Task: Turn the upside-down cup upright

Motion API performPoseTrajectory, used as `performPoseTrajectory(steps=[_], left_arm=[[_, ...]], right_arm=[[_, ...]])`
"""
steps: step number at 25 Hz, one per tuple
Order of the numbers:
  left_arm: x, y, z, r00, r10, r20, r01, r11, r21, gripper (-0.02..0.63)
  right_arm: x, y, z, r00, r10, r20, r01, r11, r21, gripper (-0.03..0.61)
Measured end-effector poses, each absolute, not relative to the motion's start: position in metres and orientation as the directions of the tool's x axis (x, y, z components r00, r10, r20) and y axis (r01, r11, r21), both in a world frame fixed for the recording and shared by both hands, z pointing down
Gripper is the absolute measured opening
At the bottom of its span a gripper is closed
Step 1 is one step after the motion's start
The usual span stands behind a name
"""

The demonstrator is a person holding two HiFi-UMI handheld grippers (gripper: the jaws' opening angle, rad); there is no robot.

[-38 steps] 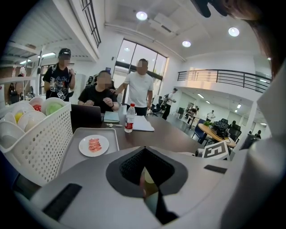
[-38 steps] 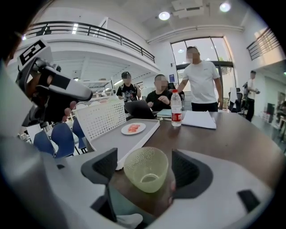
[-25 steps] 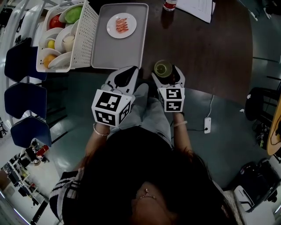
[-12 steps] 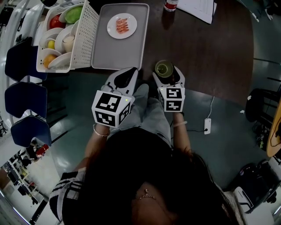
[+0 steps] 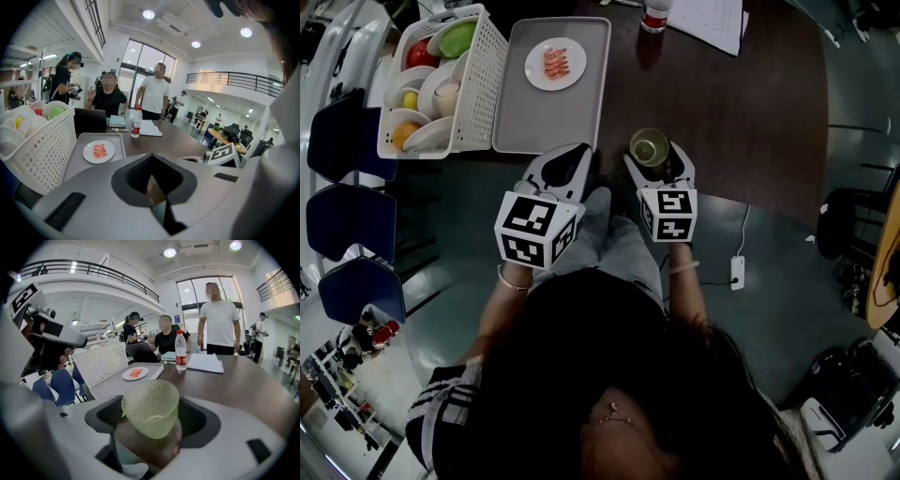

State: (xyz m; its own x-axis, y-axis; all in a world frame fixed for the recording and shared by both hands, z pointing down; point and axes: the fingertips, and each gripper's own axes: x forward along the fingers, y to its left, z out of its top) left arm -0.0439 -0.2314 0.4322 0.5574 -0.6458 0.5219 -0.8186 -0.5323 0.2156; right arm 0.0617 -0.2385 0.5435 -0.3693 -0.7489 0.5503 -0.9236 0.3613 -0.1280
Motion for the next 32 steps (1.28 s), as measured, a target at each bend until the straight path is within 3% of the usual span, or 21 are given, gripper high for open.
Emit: performPoseTrajectory(steps=[26, 32], left_arm=[[-0.041, -0.244, 0.392, 0.641, -0.666, 0.381, -0.763, -0.607, 0.223, 0.003], [-0.035, -0.245, 0.384, 0.662, -0.659, 0.357, -0.746, -0.627, 0.227, 0.003]], right_arm=[[0.056, -0.235, 0.399, -0.394, -0.845, 0.363, -0.918, 0.382, -0.109, 0.379], [0.065, -0.230, 0.378, -0.432, -0.864, 0.258, -0.887, 0.356, -0.293, 0.379]])
